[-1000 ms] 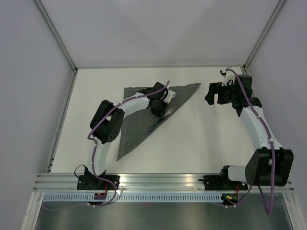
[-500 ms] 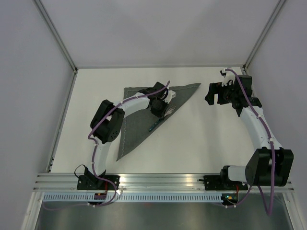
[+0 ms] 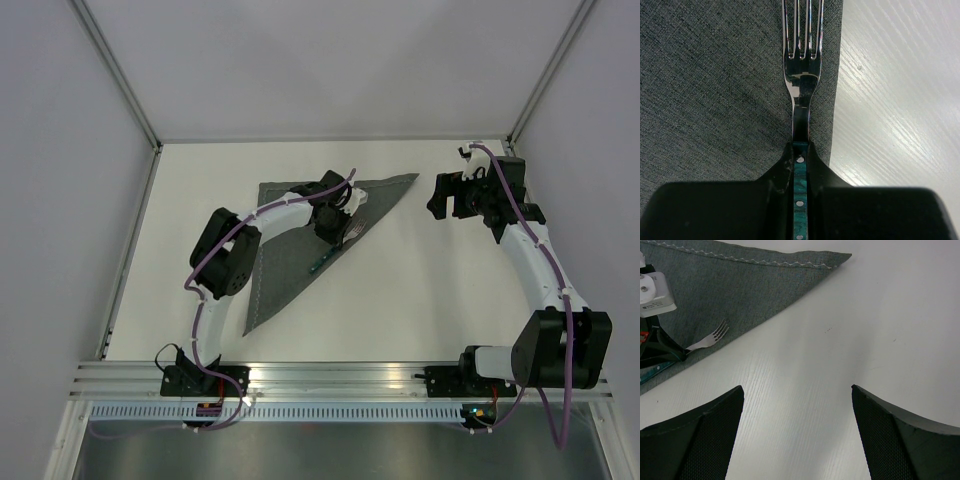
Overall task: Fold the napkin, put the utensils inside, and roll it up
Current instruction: Place the fork on the napkin.
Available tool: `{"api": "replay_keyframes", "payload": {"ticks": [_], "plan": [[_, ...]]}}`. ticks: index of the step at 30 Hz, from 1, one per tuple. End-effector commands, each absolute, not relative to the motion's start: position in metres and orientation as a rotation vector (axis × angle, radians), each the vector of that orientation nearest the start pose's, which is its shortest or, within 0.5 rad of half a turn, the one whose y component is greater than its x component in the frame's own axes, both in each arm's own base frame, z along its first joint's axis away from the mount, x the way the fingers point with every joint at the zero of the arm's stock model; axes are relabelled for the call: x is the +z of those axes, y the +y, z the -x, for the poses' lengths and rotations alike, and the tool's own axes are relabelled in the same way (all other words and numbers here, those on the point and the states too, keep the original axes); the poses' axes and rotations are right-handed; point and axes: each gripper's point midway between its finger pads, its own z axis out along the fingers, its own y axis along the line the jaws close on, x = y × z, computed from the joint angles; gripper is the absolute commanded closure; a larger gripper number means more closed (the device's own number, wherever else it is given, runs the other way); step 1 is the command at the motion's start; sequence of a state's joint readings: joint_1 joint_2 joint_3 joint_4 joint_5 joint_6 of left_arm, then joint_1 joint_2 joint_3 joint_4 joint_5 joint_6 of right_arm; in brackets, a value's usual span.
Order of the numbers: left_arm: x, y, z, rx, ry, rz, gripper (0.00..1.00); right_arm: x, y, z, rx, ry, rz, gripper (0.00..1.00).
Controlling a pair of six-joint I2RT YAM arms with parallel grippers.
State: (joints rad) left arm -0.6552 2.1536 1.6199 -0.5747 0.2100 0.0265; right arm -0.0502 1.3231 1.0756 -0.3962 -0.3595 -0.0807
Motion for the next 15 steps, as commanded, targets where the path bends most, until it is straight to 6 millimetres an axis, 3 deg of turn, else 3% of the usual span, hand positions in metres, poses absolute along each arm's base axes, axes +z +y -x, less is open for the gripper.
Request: {"api": "replay_keyframes", "payload": {"ticks": [1,10,15], "plan": [[0.024,-0.325,-0.364,-0.451,2.525,-1.004,0.97,0.193,0.037,-0.381,0.303,2.158,0.230,0.07],[0.039,-0.325,-0.369,-0.434,2.504,-0.958,0.79,0.193,0.038,-0.380,0.310,2.158,0.234,0.07],[0.053,-0.326,-0.369,-0.443,2.479,-0.948,0.64,0.193,0.039,-0.380,0.315,2.157,0.236,0.07]]}}
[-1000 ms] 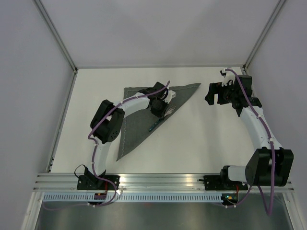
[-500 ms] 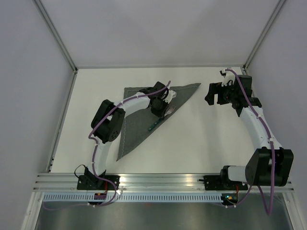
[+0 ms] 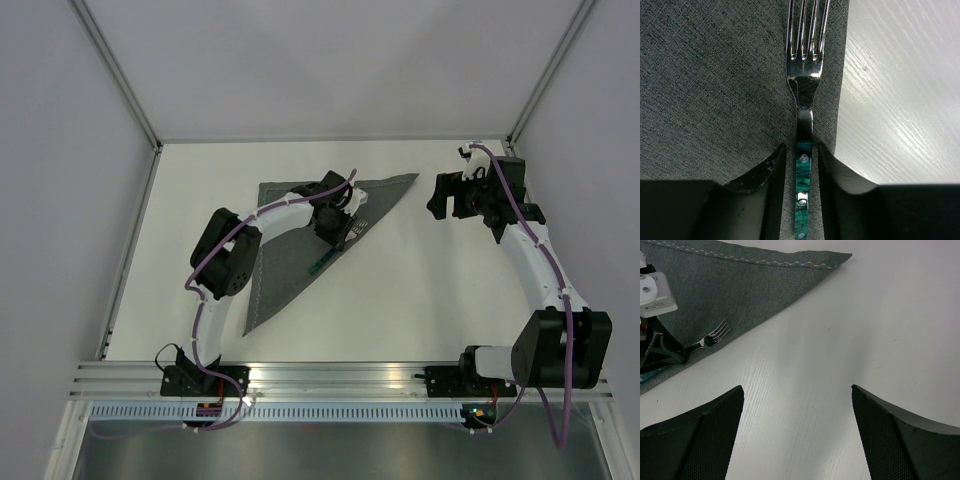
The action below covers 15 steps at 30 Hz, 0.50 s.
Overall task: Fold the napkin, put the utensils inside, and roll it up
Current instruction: Place the fork on the napkin.
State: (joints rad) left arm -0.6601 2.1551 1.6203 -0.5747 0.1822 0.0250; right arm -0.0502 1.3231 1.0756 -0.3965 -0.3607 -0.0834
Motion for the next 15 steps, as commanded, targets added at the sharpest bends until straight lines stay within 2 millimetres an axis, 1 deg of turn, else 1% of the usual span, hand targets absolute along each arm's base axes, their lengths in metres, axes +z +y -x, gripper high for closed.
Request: {"api": "replay_keyframes", "payload": {"ticks": [1,4,7,8,10,11,12,13,14,15], "plan": [[0.059,-0.326,-0.370,-0.445,2.468,-0.942,0.62,0.193,0.039,-0.380,0.318,2.156,0.239,0.07],[0.068,-0.326,-0.370,-0.447,2.451,-0.930,0.59,0.194,0.039,-0.379,0.318,2.153,0.241,0.07],[0.093,-0.328,-0.374,-0.457,2.399,-0.911,0.56,0.194,0.041,-0.379,0.327,2.150,0.248,0.07],[0.110,-0.328,-0.375,-0.461,2.364,-0.902,0.55,0.194,0.042,-0.379,0.331,2.151,0.252,0.07],[0.133,-0.328,-0.376,-0.477,2.336,-0.843,0.54,0.195,0.044,-0.379,0.329,2.142,0.272,0.07],[0.144,-0.325,-0.378,-0.468,2.320,-0.816,0.54,0.197,0.046,-0.378,0.330,2.132,0.284,0.07],[0.175,-0.321,-0.377,-0.486,2.271,-0.768,0.54,0.195,0.050,-0.377,0.335,2.133,0.298,0.06],[0.188,-0.313,-0.377,-0.478,2.257,-0.727,0.53,0.197,0.063,-0.377,0.348,2.119,0.335,0.07],[0.202,-0.302,-0.380,-0.431,2.241,-0.661,0.53,0.197,0.076,-0.374,0.358,2.114,0.373,0.09],[0.244,-0.285,-0.376,-0.446,2.177,-0.549,0.53,0.198,0.087,-0.372,0.361,2.108,0.402,0.10]]}}
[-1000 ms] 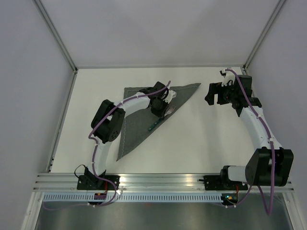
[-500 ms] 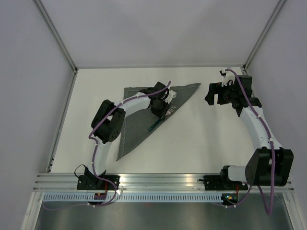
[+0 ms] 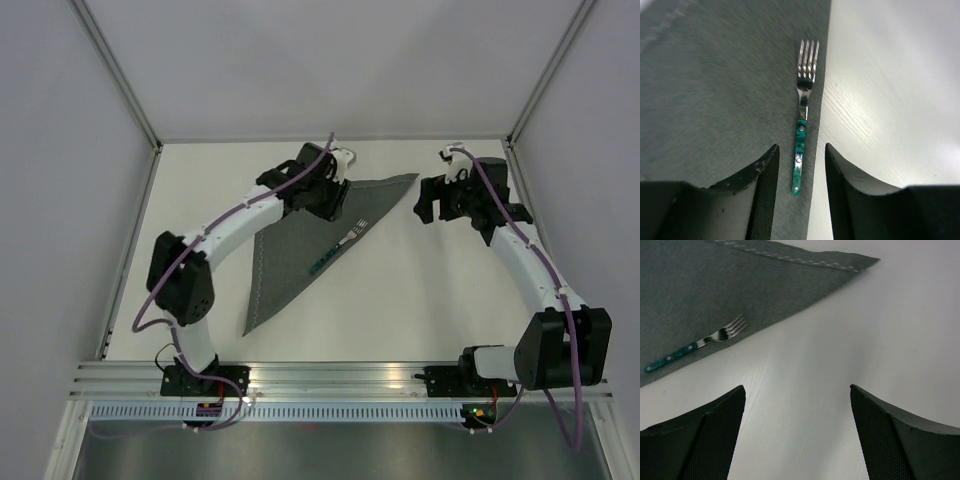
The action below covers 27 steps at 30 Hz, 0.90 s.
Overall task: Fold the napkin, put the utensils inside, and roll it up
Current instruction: Place the fork on the napkin, then fold the napkin at the center of the board.
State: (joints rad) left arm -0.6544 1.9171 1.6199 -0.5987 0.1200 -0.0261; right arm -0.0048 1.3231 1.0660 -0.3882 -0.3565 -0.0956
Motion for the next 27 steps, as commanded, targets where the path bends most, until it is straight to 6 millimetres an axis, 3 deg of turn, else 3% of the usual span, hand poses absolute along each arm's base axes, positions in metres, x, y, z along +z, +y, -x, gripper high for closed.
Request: {"api": "replay_keyframes", "payload": {"ticks": [1,2,3,5,6,7,8,9,10,11,12,14,16,17,18,19,21,23,24,26,27], "plan": [[0.254,-0.267,-0.376,-0.406,2.167,-0.468,0.53,0.199,0.111,-0.369,0.361,2.088,0.466,0.10],[0.274,-0.255,-0.370,-0.427,2.143,-0.374,0.53,0.199,0.125,-0.366,0.358,2.079,0.510,0.10],[0.313,-0.230,-0.361,-0.442,2.060,-0.288,0.53,0.196,0.159,-0.355,0.392,2.062,0.605,0.11],[0.340,-0.200,-0.345,-0.431,1.995,-0.170,0.50,0.190,0.187,-0.348,0.370,2.046,0.684,0.14],[0.352,-0.188,-0.339,-0.439,1.963,-0.115,0.49,0.186,0.220,-0.330,0.394,2.018,0.795,0.15],[0.378,-0.168,-0.320,-0.437,1.887,-0.062,0.48,0.184,0.234,-0.327,0.369,1.996,0.828,0.17],[0.385,-0.162,-0.311,-0.448,1.866,-0.037,0.47,0.175,0.248,-0.320,0.360,1.990,0.878,0.17],[0.395,-0.155,-0.301,-0.458,1.839,-0.019,0.47,0.169,0.278,-0.298,0.380,1.950,0.985,0.18],[0.409,-0.145,-0.288,-0.472,1.794,0.005,0.47,0.163,0.291,-0.294,0.342,1.933,1.010,0.19],[0.412,-0.140,-0.280,-0.480,1.786,0.018,0.47,0.160,0.306,-0.285,0.343,1.913,1.051,0.20],[0.414,-0.136,-0.274,-0.483,1.780,0.025,0.47,0.160,0.335,-0.261,0.377,1.855,1.133,0.21],[0.423,-0.125,-0.259,-0.489,1.751,0.053,0.47,0.147,0.359,-0.244,0.362,1.825,1.200,0.23],[0.423,-0.117,-0.249,-0.485,1.751,0.070,0.48,0.146,0.393,-0.214,0.392,1.747,1.289,0.24],[0.426,-0.112,-0.242,-0.489,1.737,0.078,0.48,0.132,0.404,-0.206,0.384,1.749,1.333,0.25],[0.427,-0.109,-0.239,-0.485,1.734,0.083,0.47,0.135,0.421,-0.190,0.399,1.704,1.359,0.25],[0.425,-0.105,-0.236,-0.471,1.741,0.094,0.47,0.120,0.430,-0.181,0.385,1.701,1.403,0.26],[0.428,-0.100,-0.229,-0.470,1.731,0.098,0.47,0.122,0.454,-0.158,0.408,1.638,1.440,0.26],[0.427,-0.096,-0.226,-0.454,1.735,0.097,0.47,0.106,0.463,-0.145,0.381,1.608,1.498,0.27],[0.428,-0.094,-0.225,-0.452,1.735,0.097,0.47,0.111,0.475,-0.136,0.393,1.556,1.486,0.27],[0.428,-0.092,-0.224,-0.437,1.739,0.097,0.47,0.095,0.487,-0.123,0.395,1.542,1.528,0.27],[0.427,-0.091,-0.223,-0.435,1.742,0.095,0.47,0.099,0.490,-0.121,0.406,1.534,1.521,0.27]]}}
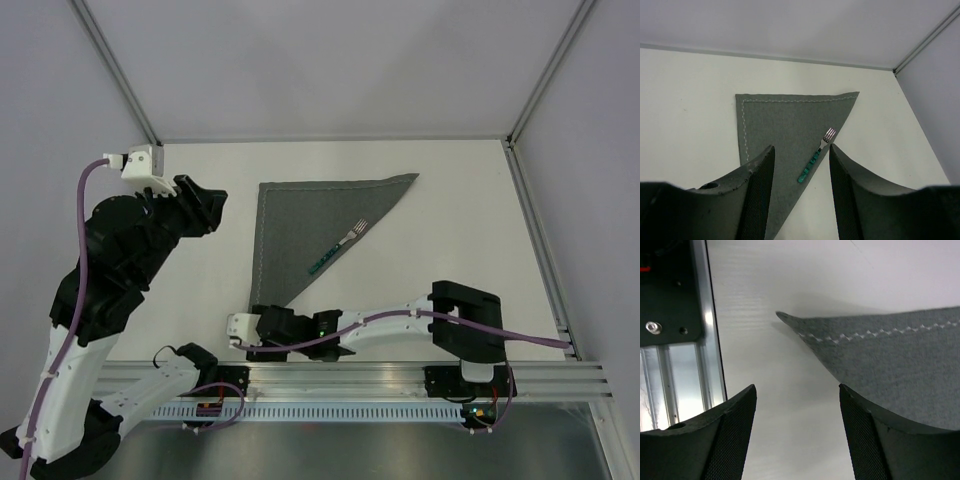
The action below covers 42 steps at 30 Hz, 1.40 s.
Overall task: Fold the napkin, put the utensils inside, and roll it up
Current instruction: Fold the napkin at the center of the board.
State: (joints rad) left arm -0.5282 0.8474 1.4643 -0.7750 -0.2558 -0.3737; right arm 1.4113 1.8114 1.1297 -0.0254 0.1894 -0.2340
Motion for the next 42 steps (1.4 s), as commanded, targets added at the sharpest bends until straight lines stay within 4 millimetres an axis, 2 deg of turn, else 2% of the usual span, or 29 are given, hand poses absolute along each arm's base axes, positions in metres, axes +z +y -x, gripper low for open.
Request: {"api": "replay_keyframes", "payload": {"ticks": [1,16,25,30,37,42], "plan": [[0.427,-0.090,-0.223,-0.428,1.743,0.098,0.47,0.090,0.492,-0.120,0.393,1.538,1.529,0.27],[0.413,-0.085,-0.224,-0.385,1.767,0.104,0.48,0.055,0.515,-0.131,0.276,1.475,1.529,0.31],[0.404,-0.086,-0.226,-0.378,1.787,0.103,0.48,0.045,0.522,-0.137,0.238,1.470,1.529,0.35],[0.400,-0.087,-0.226,-0.378,1.796,0.100,0.48,0.038,0.521,-0.138,0.225,1.469,1.545,0.49],[0.397,-0.090,-0.229,-0.378,1.811,0.093,0.48,0.042,0.522,-0.137,0.224,1.455,1.560,0.66],[0.396,-0.091,-0.231,-0.371,1.815,0.089,0.48,0.049,0.522,-0.139,0.237,1.462,1.555,0.87]]}}
